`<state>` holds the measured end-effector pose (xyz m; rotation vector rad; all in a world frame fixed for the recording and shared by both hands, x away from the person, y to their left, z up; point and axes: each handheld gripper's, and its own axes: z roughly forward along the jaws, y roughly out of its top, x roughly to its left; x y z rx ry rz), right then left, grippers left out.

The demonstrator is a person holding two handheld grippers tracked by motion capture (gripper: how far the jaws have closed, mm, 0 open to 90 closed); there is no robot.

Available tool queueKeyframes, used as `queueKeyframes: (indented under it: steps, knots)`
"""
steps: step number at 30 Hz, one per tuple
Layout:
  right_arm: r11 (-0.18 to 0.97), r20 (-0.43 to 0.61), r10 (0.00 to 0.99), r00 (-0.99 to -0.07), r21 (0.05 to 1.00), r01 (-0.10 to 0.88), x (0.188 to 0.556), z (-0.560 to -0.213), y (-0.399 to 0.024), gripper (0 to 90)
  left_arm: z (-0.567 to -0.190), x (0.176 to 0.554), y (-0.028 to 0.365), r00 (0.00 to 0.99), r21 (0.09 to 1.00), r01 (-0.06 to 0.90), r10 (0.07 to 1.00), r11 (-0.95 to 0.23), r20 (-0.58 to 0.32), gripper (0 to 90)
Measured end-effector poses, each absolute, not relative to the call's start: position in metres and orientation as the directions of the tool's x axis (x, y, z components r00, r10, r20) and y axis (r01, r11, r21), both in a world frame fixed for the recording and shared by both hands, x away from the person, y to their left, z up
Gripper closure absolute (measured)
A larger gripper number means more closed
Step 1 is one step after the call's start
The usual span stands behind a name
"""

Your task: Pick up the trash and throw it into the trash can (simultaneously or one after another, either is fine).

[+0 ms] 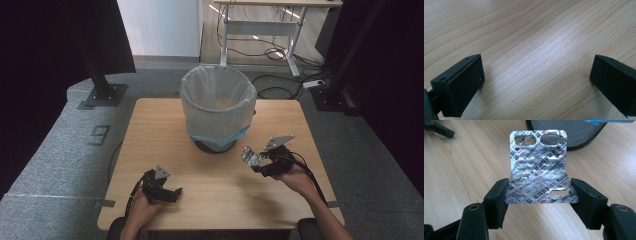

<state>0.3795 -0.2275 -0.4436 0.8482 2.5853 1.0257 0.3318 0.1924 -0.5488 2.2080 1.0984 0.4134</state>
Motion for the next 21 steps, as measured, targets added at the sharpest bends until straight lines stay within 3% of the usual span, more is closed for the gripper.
queueKeyframes:
  steps: [21]
  knots:
    - [0.555,0.012,0.61,-0.792,0.707,0.438,0.39,-0.412,-0.236,33.4,-0.549,0.332,0.192,0.6,0.66,0.602,0.8,-0.449,-0.003,0.0]
